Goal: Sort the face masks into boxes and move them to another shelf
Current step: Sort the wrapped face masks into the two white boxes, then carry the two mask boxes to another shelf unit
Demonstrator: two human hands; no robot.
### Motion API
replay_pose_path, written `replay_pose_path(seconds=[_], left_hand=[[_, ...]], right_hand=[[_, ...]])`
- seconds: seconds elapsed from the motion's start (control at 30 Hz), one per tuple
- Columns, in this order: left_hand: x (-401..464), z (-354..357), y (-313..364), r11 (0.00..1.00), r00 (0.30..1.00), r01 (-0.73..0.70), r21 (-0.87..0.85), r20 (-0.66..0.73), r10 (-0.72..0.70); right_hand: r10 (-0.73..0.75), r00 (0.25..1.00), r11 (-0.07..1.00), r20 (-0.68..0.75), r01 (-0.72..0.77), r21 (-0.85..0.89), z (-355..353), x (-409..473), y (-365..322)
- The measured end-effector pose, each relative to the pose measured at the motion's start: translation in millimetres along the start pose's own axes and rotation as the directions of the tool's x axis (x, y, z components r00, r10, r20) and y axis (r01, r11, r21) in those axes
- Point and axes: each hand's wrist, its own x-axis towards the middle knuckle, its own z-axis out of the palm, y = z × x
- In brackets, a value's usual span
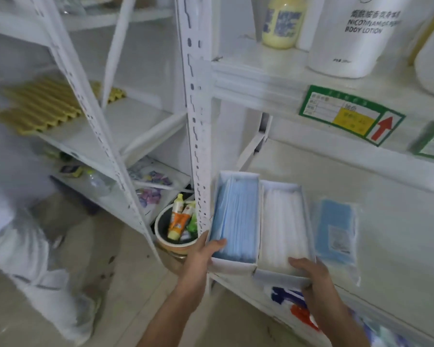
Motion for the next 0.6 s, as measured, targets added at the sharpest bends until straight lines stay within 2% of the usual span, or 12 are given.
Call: replay_pose_path(seconds=[0.13,0.2,0.37,0.6], left_hand=[[-22.9,-33.7,-5.8,0.998,1.000,0.004,0.058,-0.006,-0.004],[-35.2,-49.4,-11.2,0.997,1.000,-0.008,0.077,0.015,0.007],[-56.7,-88.2,-22.2,1.000,1.000,0.001,0.027,-0.017,-0.001],[-82.3,-174.4,-20.5,0.997,0.992,-0.044,-0.060,-0.123,0.037]], right_hand=[[-0.009,0.997,0.999,-0.081,0.006,-0.032,16.6,-18.2,16.4],[-0.001,0.998,1.000,-0.058,0.001,0.000,23.7,-35.1,26.3],[0.034,0.997,0.996,0.066,-0.039,0.077,40.9,-66.2,59.0],[0.033,0.959,0.996,0.283,-0.010,-0.084,111.5,-94.0,74.3]])
